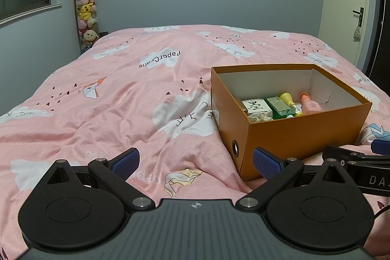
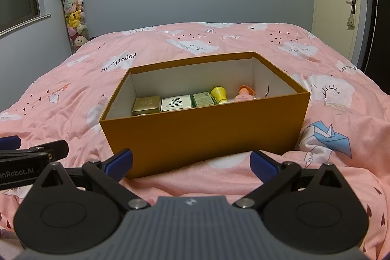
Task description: Organize rigid objects
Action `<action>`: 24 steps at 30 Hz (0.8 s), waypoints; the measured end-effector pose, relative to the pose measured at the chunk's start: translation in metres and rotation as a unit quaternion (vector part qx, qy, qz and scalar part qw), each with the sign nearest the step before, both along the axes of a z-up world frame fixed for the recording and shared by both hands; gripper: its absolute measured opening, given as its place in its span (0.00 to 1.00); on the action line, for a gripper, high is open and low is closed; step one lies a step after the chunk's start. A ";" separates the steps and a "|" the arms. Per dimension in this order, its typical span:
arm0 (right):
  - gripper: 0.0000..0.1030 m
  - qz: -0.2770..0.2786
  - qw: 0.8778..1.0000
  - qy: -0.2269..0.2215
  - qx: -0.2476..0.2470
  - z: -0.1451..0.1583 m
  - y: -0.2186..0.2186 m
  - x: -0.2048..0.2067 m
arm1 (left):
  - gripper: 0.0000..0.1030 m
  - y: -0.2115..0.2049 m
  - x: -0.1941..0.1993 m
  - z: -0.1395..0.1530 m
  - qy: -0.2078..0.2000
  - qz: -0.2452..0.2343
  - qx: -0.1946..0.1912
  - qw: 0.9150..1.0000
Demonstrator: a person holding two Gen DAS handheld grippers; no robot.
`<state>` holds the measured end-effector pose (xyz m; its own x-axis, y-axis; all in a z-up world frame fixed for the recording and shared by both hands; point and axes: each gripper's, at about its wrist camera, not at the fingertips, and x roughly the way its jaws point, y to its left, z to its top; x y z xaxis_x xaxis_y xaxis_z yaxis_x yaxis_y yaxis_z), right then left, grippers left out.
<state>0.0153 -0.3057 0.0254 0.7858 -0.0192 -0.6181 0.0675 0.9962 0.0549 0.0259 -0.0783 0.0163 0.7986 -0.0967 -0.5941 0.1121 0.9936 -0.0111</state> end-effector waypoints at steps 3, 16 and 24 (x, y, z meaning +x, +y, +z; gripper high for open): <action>0.97 -0.001 1.000 0.000 0.000 0.000 0.000 0.000 | 1.00 0.000 0.000 0.000 0.000 0.000 -0.001 1.000; 0.97 0.007 1.000 0.004 0.000 -0.002 -0.002 0.002 | 1.00 0.001 0.001 0.000 0.000 -0.001 -0.001 1.000; 0.97 0.010 1.000 0.004 0.000 -0.002 -0.003 0.003 | 1.00 0.002 0.000 0.000 0.000 -0.001 0.000 1.000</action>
